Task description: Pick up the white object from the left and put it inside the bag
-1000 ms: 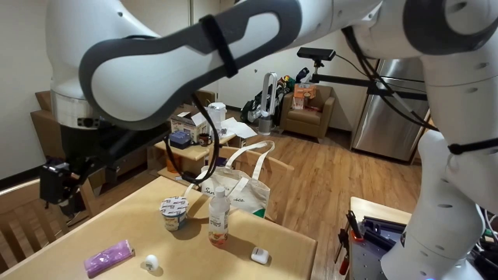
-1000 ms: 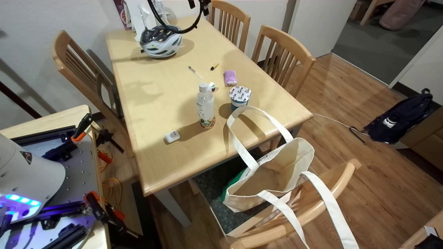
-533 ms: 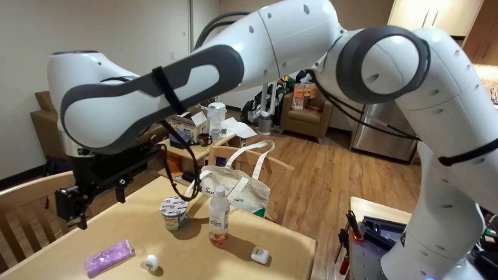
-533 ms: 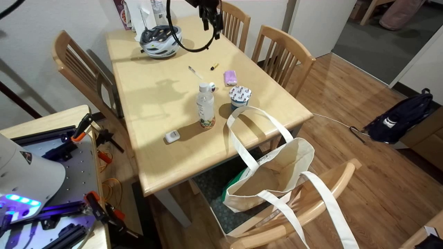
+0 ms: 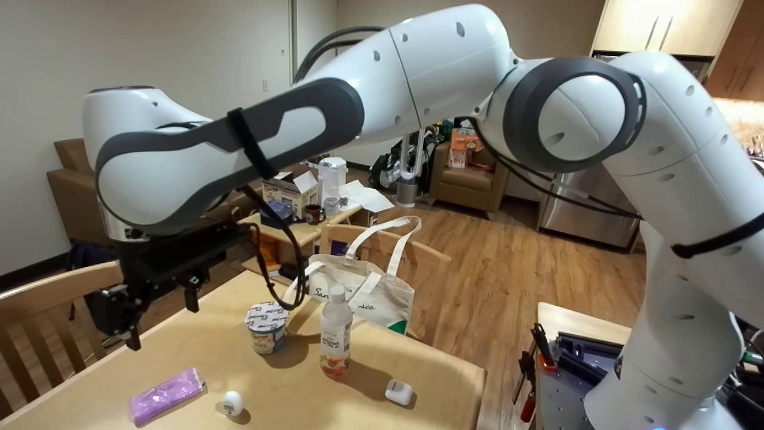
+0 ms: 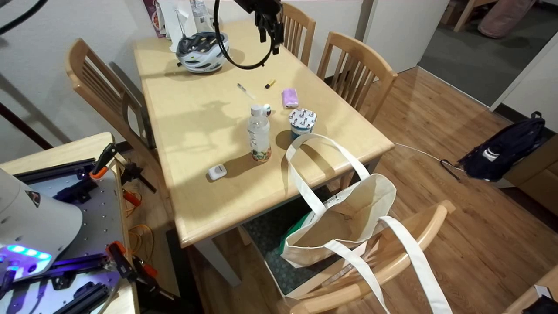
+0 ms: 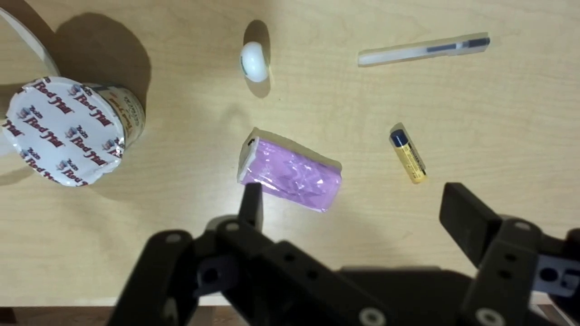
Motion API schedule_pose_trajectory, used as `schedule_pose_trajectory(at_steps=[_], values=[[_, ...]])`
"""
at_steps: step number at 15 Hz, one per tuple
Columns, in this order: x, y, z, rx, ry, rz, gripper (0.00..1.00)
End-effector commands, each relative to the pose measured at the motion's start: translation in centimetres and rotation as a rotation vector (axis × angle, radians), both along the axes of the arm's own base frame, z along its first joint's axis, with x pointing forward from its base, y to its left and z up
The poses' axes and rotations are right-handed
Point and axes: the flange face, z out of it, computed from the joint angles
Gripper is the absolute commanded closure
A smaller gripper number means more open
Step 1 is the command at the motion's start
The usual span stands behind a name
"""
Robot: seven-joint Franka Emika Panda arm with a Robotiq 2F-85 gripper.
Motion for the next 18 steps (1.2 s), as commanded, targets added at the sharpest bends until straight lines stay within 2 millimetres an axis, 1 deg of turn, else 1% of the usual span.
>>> schedule_pose_trajectory(at_steps=[1, 2, 6, 11, 13, 18], values=[[0.9, -0.2, -2.8, -0.032, 0.06, -0.039, 0.0], [0.9, -0.2, -3.7, -0.043, 0.076, -0.043, 0.0], [0.9, -0.7, -8.3, -0.045, 0.167, -0.048, 0.0], [0.5, -2.9, -13.2, -0.078, 0.274, -0.118, 0.0], [0.6, -3.5, -14.6, -0.067, 0.293, -0.131, 0.0], [0.6, -3.7, -16.7, 0.001, 0.338, -0.121, 0.0]])
